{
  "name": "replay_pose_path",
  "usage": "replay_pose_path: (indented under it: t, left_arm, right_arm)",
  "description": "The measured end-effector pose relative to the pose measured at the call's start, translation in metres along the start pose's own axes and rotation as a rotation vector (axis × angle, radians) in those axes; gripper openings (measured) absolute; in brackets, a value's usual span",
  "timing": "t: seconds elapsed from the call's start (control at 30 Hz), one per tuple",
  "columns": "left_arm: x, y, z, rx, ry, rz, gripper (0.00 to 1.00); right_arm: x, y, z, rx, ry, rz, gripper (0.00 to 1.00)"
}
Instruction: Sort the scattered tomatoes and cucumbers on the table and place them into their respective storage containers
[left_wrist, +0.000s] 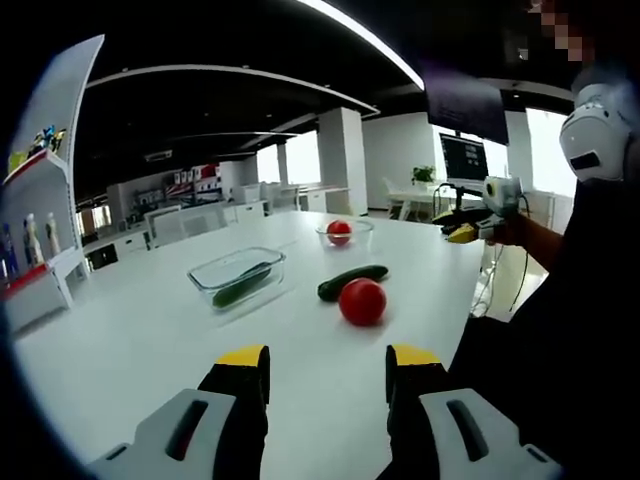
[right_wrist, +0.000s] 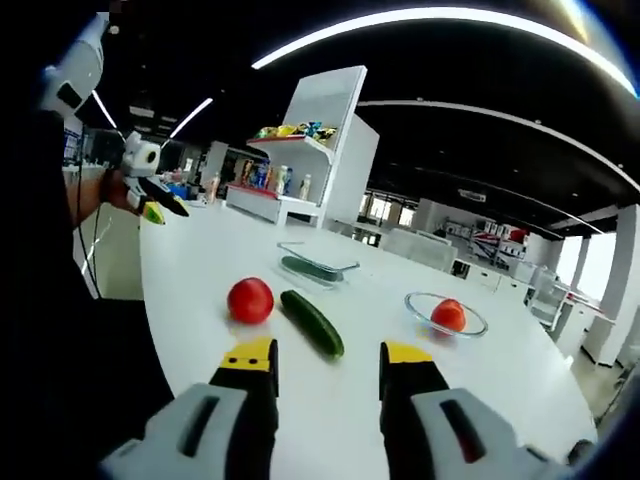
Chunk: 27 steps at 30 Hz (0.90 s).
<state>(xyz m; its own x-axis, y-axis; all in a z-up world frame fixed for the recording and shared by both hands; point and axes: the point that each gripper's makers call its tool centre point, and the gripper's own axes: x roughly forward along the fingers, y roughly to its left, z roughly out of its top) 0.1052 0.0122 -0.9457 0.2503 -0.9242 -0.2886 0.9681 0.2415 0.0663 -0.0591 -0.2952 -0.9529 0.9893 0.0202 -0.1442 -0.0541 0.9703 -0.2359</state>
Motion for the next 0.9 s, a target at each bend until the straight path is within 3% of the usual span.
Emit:
replay_pose_path:
  t: [0.1,0.3,0.63,0.9]
  left_arm:
    - [0.000,-0.001,0.000,-0.001,-0.003,-0.001,0.46]
    - [0.002,-0.002,0.000,-0.006,-0.011,-0.008,0.46]
    - [0.015,0.004,0.003,-0.018,-0.016,-0.014,0.49]
    - [0.035,0.003,-0.003,0.005,0.037,-0.073,0.49]
  right_arm:
    - [0.000,0.003,-0.007,0.005,0.015,0.004,0.39]
    - [-0.004,0.003,0.001,-0.007,0.009,0.009,0.38]
    - [-0.010,0.004,-0.003,0.011,0.025,0.020,0.36]
    - [-0.012,0.009,-0.014,0.017,0.064,0.051,0.36]
